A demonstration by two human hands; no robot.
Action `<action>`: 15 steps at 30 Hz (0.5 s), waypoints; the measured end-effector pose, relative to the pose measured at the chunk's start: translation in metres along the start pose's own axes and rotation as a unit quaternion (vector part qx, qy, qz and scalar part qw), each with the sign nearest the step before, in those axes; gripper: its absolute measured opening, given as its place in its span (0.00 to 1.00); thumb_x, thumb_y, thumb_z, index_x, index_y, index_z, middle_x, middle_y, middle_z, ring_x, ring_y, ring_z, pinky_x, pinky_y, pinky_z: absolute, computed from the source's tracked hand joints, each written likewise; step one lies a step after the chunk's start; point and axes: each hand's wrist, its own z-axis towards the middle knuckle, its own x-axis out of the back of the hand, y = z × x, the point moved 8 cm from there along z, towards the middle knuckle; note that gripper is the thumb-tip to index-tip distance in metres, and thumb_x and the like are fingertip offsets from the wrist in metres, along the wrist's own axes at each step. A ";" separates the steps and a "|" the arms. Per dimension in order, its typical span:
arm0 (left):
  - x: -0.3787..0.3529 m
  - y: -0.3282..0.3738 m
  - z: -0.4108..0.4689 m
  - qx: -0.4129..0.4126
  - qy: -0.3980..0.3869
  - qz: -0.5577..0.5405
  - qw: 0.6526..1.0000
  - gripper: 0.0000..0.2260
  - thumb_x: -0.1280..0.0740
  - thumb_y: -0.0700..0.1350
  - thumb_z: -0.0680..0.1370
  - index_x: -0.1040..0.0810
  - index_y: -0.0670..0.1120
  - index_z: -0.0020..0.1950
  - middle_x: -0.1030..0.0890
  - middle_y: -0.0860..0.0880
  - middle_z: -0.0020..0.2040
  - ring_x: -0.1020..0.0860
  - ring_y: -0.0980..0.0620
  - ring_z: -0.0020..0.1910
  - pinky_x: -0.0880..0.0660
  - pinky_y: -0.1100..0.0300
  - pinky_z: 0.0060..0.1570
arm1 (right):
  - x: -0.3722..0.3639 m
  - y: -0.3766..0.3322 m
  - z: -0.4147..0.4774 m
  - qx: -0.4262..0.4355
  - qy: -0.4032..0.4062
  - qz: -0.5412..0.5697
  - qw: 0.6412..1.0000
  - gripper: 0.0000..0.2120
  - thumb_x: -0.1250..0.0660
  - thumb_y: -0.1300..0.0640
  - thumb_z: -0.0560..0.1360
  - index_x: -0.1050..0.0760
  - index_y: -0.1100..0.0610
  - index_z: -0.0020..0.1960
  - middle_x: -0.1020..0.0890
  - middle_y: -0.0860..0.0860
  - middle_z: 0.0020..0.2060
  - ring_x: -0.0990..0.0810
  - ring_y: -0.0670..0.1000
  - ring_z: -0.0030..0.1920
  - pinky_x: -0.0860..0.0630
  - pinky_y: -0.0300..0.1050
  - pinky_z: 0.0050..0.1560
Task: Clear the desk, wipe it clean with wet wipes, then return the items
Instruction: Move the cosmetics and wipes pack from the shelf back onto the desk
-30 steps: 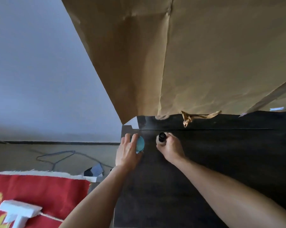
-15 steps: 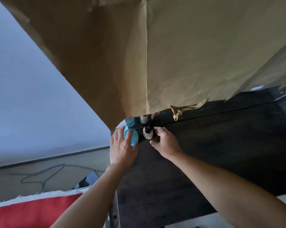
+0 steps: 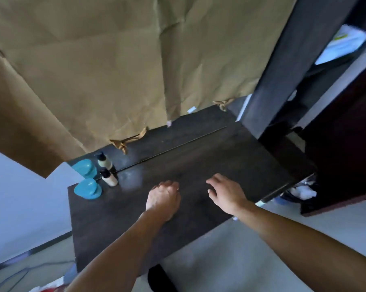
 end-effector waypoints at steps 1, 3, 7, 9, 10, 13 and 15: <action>-0.002 0.026 0.004 -0.018 0.004 0.013 1.000 0.09 0.41 0.48 0.78 0.24 0.49 0.53 0.21 0.49 0.52 0.22 0.46 0.53 0.28 0.56 0.48 | 0.012 0.021 -0.013 -0.005 0.006 -0.011 1.000 0.14 0.38 0.52 0.76 0.25 0.53 0.60 0.24 0.51 0.56 0.23 0.54 0.56 0.25 0.48 0.48; -0.008 0.079 0.010 -0.053 0.005 0.032 0.998 0.10 0.41 0.48 0.78 0.23 0.47 0.53 0.21 0.48 0.53 0.23 0.45 0.54 0.27 0.55 0.49 | 0.036 0.063 -0.040 -0.021 0.018 -0.032 0.999 0.13 0.38 0.51 0.76 0.24 0.53 0.58 0.24 0.50 0.55 0.23 0.52 0.55 0.25 0.48 0.47; -0.012 0.174 0.021 -0.104 0.006 0.048 0.993 0.11 0.42 0.48 0.78 0.24 0.47 0.56 0.22 0.48 0.54 0.23 0.46 0.55 0.28 0.55 0.52 | 0.086 0.145 -0.082 -0.069 0.069 -0.038 0.995 0.12 0.37 0.53 0.76 0.23 0.56 0.56 0.23 0.52 0.54 0.23 0.54 0.54 0.25 0.48 0.47; -0.012 0.216 0.029 -0.132 0.005 0.061 0.989 0.12 0.42 0.48 0.79 0.25 0.48 0.58 0.23 0.49 0.56 0.24 0.47 0.57 0.28 0.55 0.54 | 0.108 0.179 -0.093 -0.092 0.080 -0.047 0.991 0.13 0.38 0.52 0.76 0.24 0.55 0.58 0.24 0.52 0.55 0.24 0.53 0.55 0.25 0.48 0.49; -0.011 0.234 0.035 -0.145 0.008 0.068 0.987 0.12 0.43 0.49 0.79 0.25 0.48 0.58 0.23 0.49 0.56 0.25 0.47 0.57 0.29 0.55 0.54 | 0.117 0.195 -0.096 -0.105 0.086 -0.046 0.990 0.14 0.38 0.52 0.77 0.24 0.55 0.59 0.24 0.51 0.56 0.24 0.52 0.56 0.24 0.48 0.49; -0.008 0.277 0.059 -0.173 0.013 0.077 0.982 0.12 0.44 0.49 0.79 0.26 0.48 0.58 0.23 0.49 0.56 0.25 0.47 0.58 0.29 0.55 0.54 | 0.140 0.239 -0.100 -0.133 0.117 -0.030 0.984 0.13 0.37 0.52 0.76 0.23 0.55 0.58 0.23 0.52 0.54 0.23 0.53 0.54 0.24 0.48 0.47; -0.010 0.300 0.080 -0.184 0.011 0.077 0.980 0.12 0.44 0.49 0.79 0.26 0.48 0.58 0.24 0.49 0.56 0.25 0.47 0.57 0.29 0.55 0.53 | 0.149 0.264 -0.097 -0.144 0.122 -0.033 0.981 0.13 0.36 0.52 0.75 0.23 0.55 0.57 0.23 0.52 0.53 0.23 0.53 0.53 0.24 0.47 0.46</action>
